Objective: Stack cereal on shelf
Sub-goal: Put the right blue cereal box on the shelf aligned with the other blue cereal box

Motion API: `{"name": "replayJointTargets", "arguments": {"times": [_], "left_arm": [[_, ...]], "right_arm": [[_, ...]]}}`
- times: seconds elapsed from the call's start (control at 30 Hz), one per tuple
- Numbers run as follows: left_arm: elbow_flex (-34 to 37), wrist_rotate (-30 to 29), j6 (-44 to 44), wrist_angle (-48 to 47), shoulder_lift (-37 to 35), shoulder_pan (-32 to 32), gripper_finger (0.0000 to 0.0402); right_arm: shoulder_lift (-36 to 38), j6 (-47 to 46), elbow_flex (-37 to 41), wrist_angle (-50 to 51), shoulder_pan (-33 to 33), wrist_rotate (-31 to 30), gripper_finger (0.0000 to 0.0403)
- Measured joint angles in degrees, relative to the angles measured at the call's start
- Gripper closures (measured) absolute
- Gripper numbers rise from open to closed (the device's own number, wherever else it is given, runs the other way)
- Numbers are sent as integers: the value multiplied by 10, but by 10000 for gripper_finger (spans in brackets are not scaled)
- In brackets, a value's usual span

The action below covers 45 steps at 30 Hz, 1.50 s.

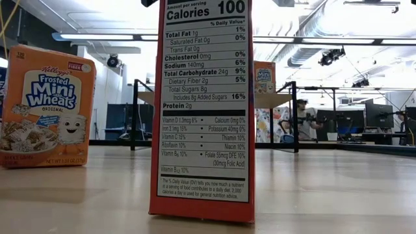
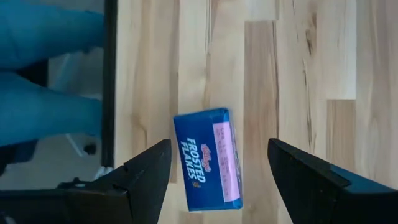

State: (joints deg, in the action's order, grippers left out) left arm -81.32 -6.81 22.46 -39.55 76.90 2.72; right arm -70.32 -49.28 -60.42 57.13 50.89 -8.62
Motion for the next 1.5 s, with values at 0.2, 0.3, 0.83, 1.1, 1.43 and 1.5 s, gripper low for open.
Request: {"name": "replayJointTargets", "arguments": {"times": [0.2,0.3,0.83,1.1,1.43,1.5], "left_arm": [[0,0,0,0,0,0,155],[0,0,0,0,0,0,155],[0,0,0,0,0,0,155],[0,0,1,0,0,0,155],[0,0,0,0,0,-1,155],[0,0,-1,0,0,-1,155]], "right_arm": [[-28,-23,0,1,21,-3,143],[-46,-24,0,2,29,-4,143],[-126,-39,0,19,38,14,160],[-126,-38,0,18,38,17,237],[-126,-48,0,12,29,30,276],[-126,-48,-3,14,20,32,276]]}}
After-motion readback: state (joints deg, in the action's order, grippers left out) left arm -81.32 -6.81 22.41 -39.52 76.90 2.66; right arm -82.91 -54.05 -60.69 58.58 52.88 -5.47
